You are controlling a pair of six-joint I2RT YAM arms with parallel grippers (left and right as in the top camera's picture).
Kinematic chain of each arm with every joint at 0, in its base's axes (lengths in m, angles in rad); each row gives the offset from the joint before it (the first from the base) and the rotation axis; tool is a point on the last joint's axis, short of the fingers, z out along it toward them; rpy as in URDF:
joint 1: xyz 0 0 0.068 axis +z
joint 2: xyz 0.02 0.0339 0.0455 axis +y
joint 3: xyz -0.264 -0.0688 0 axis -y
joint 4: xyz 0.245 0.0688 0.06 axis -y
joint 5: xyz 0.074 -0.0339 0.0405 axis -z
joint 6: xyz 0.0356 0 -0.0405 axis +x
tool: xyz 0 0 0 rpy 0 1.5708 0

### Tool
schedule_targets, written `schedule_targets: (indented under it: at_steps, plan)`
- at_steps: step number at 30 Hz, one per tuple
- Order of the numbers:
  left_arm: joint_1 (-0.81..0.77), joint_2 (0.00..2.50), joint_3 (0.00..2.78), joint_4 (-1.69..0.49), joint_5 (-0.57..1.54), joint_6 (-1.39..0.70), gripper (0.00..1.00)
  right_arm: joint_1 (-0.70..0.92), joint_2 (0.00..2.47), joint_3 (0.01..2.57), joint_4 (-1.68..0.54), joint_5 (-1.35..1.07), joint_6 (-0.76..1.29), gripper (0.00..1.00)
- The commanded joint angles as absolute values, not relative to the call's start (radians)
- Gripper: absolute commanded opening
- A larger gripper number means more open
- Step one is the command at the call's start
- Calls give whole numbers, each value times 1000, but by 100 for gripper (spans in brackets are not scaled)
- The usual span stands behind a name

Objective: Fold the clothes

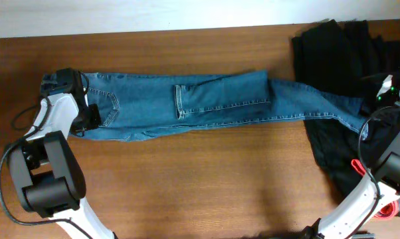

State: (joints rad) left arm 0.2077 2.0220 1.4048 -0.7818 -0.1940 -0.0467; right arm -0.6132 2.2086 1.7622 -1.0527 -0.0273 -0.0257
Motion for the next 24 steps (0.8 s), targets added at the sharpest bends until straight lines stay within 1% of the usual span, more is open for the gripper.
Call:
schedule_targets:
  at_steps: [1, 2, 3, 4, 5, 10, 14, 20, 24]
  plan:
    - [210, 2034, 1422, -779, -197, -53, 34, -614, 2234, 1749, -1059, -52, -18, 45]
    - [210, 2035, 1422, -779, -197, -53, 33, -614, 2234, 1745, -1058, -54, -18, 44]
    - [210, 2035, 1422, -779, -197, -53, 34, -614, 2234, 1744, -1059, -66, -18, 28]
    - [210, 2035, 1422, -779, -197, -53, 33, -614, 2234, 1744, -1059, -76, -18, 19]
    - [210, 2035, 1422, -779, -197, -53, 33, -614, 2234, 1744, -1059, -90, -18, 4]
    - [210, 2035, 1422, -779, -197, -52, 34, -613, 2225, 1757, -1060, -164, -18, 4]
    - [210, 2035, 1422, -779, -197, -52, 34, -612, 2162, 1847, -1059, -218, -21, 4]
    - [210, 2035, 1422, -780, -197, -53, 34, -597, 2119, 2048, -1052, -221, -22, 4]
    - [210, 2035, 1422, -784, -197, -53, 34, -589, 2124, 2076, -1020, -202, -29, 4]
